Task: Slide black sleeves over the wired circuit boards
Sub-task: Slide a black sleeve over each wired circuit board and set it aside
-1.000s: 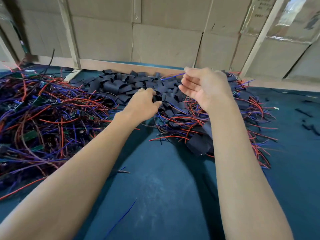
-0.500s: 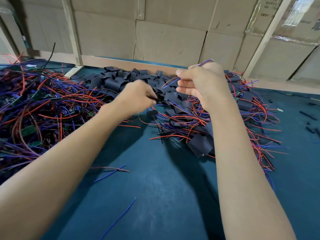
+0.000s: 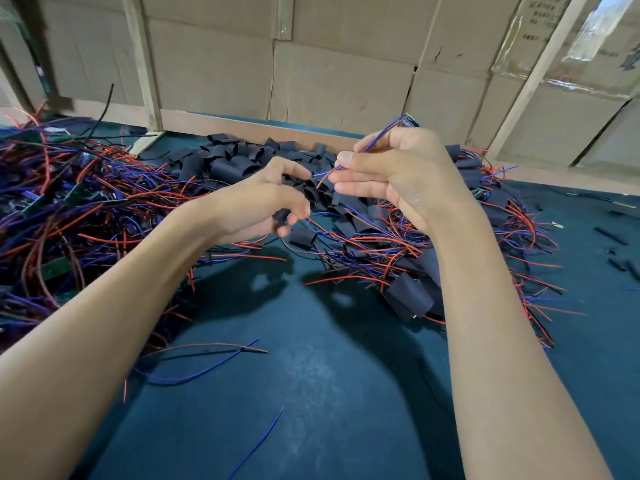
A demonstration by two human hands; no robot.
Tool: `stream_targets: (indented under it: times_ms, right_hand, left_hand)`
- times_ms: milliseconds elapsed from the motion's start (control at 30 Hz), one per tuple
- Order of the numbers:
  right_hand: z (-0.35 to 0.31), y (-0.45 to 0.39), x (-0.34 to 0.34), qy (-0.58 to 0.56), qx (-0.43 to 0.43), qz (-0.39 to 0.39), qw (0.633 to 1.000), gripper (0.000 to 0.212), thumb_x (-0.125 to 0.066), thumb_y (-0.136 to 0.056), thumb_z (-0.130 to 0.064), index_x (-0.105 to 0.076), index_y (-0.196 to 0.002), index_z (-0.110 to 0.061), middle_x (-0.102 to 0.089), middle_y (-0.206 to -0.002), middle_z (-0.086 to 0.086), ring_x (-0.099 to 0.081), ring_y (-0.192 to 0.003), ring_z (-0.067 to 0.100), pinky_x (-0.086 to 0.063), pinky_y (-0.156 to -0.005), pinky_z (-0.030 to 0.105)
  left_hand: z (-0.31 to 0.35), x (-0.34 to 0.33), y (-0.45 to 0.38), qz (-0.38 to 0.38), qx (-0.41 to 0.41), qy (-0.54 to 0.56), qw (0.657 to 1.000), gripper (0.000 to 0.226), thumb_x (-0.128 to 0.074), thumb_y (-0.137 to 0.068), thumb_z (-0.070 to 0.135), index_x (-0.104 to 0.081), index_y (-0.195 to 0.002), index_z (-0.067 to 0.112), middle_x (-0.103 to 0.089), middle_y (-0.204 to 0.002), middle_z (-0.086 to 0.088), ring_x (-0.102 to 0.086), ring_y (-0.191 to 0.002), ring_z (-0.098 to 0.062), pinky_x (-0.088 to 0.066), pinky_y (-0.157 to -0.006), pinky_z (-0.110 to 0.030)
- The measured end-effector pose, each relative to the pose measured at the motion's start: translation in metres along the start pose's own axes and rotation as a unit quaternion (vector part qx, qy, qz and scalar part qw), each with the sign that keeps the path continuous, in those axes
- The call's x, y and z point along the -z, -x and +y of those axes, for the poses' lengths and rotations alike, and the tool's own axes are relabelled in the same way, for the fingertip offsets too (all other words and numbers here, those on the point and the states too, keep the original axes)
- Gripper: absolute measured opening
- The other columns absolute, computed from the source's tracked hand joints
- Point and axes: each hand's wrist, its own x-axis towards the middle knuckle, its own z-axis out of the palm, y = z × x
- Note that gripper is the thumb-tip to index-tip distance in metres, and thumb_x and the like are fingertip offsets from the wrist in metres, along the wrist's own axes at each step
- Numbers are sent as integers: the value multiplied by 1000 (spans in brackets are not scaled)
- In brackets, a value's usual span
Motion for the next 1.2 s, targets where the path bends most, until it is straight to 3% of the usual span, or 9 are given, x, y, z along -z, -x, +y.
stream_targets:
  times_ms: [133, 267, 400, 567, 700, 867, 1000, 1200]
  right_hand:
    - [-4, 0, -5, -2, 8, -15, 1000, 20, -75, -86, 6, -58, -96, 1, -73, -88, 25, -76, -79, 40, -63, -69, 42]
    - [-4, 2, -4, -11, -6, -36, 999, 24, -75, -86, 3, -57, -102, 3, -74, -86, 25, -76, -78, 41, -62, -66, 42]
    - [-6, 3, -4, -35, -20, -55, 998, 25, -76, -86, -1, -58, -103, 1, -75, -83, 22, -76, -77, 37, -62, -63, 39]
    - [-4, 1, -9, -16, -21, -48, 998, 21, -76, -87, -4, -60, -100, -3, -76, -81, 20, -77, -76, 34, -60, -60, 35]
    - [-2, -1, -18, 85, 48, -25, 995, 18, -79, -84, -2, -63, -91, -6, -76, -86, 23, -76, -77, 34, -62, -62, 39]
    - [5, -1, -35, 174, 134, 8, 976, 16, -83, -80, -2, -67, -84, -5, -74, -79, 20, -73, -71, 31, -61, -66, 48]
    - [2, -3, -29, 123, 139, 38, 982, 12, -76, -86, -1, -65, -86, -3, -73, -80, 18, -74, -68, 26, -61, -59, 38]
    - [1, -1, -29, 125, 144, 34, 981, 11, -74, -87, 1, -64, -89, 0, -72, -76, 14, -75, -65, 26, -62, -58, 38]
  left_hand:
    - [0, -1, 3, 12, -118, -137, 983, 68, -80, -77, 0, -42, -130, 20, -61, -73, 0, -49, -53, -17, -43, -52, -24]
    - [5, -3, 6, 60, -179, -175, 966, 57, -86, -75, 14, -52, -120, 22, -59, -62, 10, -48, -54, -19, -43, -54, -27]
    - [8, -7, 10, 49, -228, -220, 947, 51, -87, -74, 15, -56, -114, 21, -57, -66, 11, -52, -64, -8, -45, -70, -20]
    - [13, -13, 11, 34, -245, -197, 949, 53, -85, -70, 18, -55, -114, 21, -60, -75, 1, -54, -70, -14, -50, -73, -32]
    - [16, -15, 9, 53, -235, -191, 952, 53, -84, -75, 12, -55, -118, 20, -63, -78, 17, -59, -73, -7, -48, -62, -19]
    - [17, -16, 8, 86, -230, -241, 939, 55, -81, -77, 22, -50, -123, 18, -65, -99, 20, -63, -88, 1, -49, -83, -23]
    - [16, -12, 6, 100, -227, -217, 944, 54, -81, -83, 17, -47, -124, 17, -61, -100, 14, -60, -84, -1, -47, -67, -18]
    - [17, -14, 6, 89, -237, -211, 944, 56, -81, -82, 13, -47, -127, 15, -58, -97, 15, -56, -88, 0, -46, -65, -15]
